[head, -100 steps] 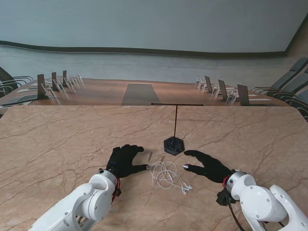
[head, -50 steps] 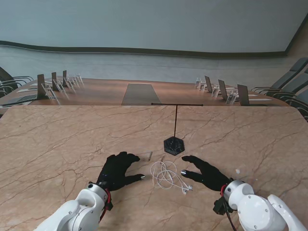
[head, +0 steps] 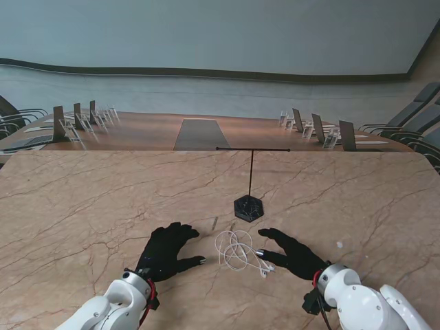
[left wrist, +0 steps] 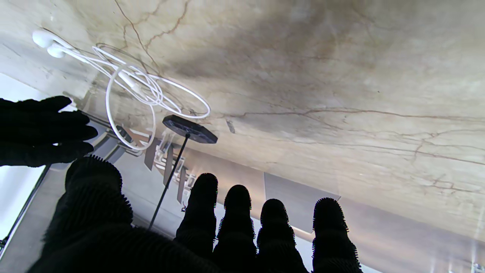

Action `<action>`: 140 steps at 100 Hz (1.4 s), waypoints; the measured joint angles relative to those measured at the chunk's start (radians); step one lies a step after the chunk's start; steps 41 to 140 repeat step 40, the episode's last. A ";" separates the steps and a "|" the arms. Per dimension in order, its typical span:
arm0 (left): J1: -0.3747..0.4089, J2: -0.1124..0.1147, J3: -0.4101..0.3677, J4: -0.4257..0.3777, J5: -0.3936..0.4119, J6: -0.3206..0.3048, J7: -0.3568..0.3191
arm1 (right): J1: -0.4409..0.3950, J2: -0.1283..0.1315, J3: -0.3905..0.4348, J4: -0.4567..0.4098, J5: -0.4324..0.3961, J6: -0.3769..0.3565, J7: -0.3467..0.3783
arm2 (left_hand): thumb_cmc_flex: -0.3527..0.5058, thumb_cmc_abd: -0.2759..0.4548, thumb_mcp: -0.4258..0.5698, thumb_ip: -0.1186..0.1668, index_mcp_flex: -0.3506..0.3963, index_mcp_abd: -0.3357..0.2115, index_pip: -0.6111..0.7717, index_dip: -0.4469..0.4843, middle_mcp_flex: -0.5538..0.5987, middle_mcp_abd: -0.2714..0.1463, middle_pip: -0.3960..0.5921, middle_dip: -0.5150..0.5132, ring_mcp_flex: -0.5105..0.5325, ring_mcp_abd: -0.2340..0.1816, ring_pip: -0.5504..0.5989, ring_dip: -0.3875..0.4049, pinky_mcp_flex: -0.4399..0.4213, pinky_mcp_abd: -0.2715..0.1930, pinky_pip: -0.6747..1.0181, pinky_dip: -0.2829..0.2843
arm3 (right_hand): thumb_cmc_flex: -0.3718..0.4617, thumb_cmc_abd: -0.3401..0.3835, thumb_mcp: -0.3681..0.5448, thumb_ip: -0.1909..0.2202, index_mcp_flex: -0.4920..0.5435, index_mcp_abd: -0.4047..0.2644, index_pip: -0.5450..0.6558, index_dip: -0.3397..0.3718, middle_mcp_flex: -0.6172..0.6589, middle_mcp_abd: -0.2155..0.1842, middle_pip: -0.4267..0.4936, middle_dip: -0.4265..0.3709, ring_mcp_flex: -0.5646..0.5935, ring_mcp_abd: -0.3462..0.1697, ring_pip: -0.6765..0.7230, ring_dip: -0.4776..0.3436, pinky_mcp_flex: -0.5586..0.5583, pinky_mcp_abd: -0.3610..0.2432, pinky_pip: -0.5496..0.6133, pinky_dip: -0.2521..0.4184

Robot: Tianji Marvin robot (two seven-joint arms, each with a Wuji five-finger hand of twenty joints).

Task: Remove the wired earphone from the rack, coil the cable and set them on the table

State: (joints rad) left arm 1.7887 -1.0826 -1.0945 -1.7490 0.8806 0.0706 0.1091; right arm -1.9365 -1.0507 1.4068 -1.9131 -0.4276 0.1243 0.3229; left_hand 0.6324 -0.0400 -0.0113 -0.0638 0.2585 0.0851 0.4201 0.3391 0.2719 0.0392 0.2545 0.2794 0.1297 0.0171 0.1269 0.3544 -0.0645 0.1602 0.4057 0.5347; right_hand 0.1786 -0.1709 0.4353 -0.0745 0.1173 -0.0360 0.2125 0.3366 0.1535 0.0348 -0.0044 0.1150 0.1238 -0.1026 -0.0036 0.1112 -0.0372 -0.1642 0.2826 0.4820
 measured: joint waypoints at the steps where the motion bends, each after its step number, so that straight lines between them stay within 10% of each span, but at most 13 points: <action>1: 0.000 0.000 0.001 0.000 0.000 0.000 -0.001 | 0.000 0.000 0.000 0.000 0.000 0.000 0.000 | 0.000 0.000 0.000 0.000 0.000 0.000 0.000 0.000 0.000 0.000 0.000 0.000 0.000 0.000 0.000 -0.001 0.000 0.000 0.000 0.000 | 0.000 0.000 0.000 0.000 0.000 0.000 0.000 0.002 0.000 0.000 0.000 0.000 0.000 0.000 0.000 0.000 0.000 0.000 0.000 0.000; 140: -0.011 0.003 0.019 -0.004 -0.004 0.016 -0.036 | 0.015 -0.001 -0.004 0.020 0.025 0.004 0.016 | -0.001 0.000 0.000 0.000 0.000 -0.010 0.000 0.000 -0.008 -0.010 0.000 -0.010 -0.006 -0.005 0.000 -0.008 0.000 -0.001 -0.001 0.000 | 0.000 0.000 0.000 0.000 0.000 0.000 -0.022 0.013 0.000 0.000 0.000 0.000 0.000 0.000 0.000 -0.001 0.001 0.000 -0.010 0.000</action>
